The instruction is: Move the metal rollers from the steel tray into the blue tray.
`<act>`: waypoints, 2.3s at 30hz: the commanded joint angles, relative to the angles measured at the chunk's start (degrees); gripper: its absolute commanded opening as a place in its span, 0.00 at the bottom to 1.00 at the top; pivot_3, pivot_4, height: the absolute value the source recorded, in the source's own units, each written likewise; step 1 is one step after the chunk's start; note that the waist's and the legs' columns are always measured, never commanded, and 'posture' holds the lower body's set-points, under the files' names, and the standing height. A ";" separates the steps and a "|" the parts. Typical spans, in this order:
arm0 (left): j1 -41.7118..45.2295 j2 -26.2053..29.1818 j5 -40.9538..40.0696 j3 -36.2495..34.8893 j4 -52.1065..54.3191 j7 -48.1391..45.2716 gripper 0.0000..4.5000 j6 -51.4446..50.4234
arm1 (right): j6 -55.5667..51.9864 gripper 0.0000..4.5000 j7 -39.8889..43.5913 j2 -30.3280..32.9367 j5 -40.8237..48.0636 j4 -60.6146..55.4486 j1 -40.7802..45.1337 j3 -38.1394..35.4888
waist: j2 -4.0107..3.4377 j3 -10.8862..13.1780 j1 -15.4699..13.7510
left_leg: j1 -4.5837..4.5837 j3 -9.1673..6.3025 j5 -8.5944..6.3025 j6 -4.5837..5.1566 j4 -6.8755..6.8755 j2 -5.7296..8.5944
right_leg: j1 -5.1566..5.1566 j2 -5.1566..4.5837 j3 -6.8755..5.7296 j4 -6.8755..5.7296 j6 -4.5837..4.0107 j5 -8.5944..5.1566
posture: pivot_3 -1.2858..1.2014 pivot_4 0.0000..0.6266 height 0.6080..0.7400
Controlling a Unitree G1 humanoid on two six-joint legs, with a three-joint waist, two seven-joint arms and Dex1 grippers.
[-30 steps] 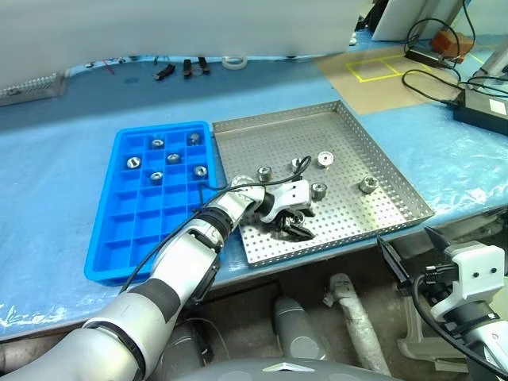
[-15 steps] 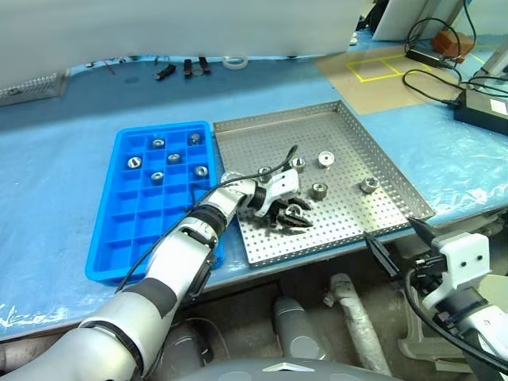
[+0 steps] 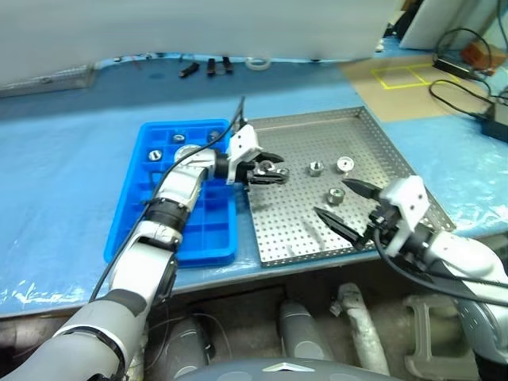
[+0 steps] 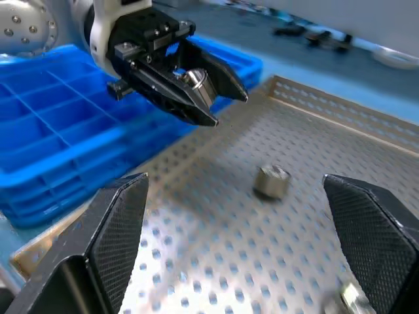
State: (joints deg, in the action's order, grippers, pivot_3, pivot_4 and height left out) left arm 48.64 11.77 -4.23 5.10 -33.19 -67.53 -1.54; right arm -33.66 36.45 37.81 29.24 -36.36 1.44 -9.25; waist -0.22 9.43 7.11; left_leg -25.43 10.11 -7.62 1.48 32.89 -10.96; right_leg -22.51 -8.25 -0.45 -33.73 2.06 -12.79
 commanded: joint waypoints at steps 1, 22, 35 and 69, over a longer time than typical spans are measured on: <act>-5.37 3.09 -1.59 -2.39 11.55 6.02 0.41 -5.52 | 3.06 1.00 4.07 -0.85 -1.14 6.48 8.40 5.73 | -0.01 0.00 -2.54 | 0.01 0.01 0.05 0.01 -0.04 -0.06 | -0.03 0.03 0.00 -0.02 -0.01 0.00 | 0.50 0.24 1.00; -15.80 6.02 0.36 -6.67 22.59 35.28 0.41 -13.99 | 12.82 1.00 15.54 -8.52 -7.25 26.66 25.31 16.29 | -0.05 0.02 -16.72 | -0.50 -0.06 0.83 -1.26 -0.35 -0.72 | -0.65 0.14 -0.86 -1.05 -0.04 -0.07 | 0.60 0.24 1.00; -12.22 7.93 1.08 -5.18 13.04 35.45 0.84 -10.17 | 11.96 1.00 12.40 -7.53 -7.50 22.99 20.99 13.98 | -0.06 0.02 -15.91 | -0.47 -0.22 1.20 -1.73 -0.74 -1.01 | -0.93 0.96 -0.85 -1.07 -0.23 -0.16 | 0.57 0.24 1.00; 20.82 -17.26 10.43 5.00 -39.25 31.46 0.99 8.91 | 1.69 1.00 -12.54 -8.49 -7.36 -11.71 -15.21 -8.03 | -0.05 0.02 -5.75 | -0.26 0.07 1.04 -1.47 -0.75 -0.91 | -0.89 0.94 -0.43 -0.80 -0.13 -0.22 | 0.29 0.24 1.00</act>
State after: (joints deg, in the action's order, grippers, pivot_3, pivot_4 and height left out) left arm 67.68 -5.50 4.98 9.85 -71.53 -38.32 7.55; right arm -31.90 25.16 29.65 21.51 -44.19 -13.32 -15.46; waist -0.27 9.44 1.37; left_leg -25.68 10.21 -6.60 0.03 32.15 -11.87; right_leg -23.43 -7.29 -0.79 -34.52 1.95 -13.01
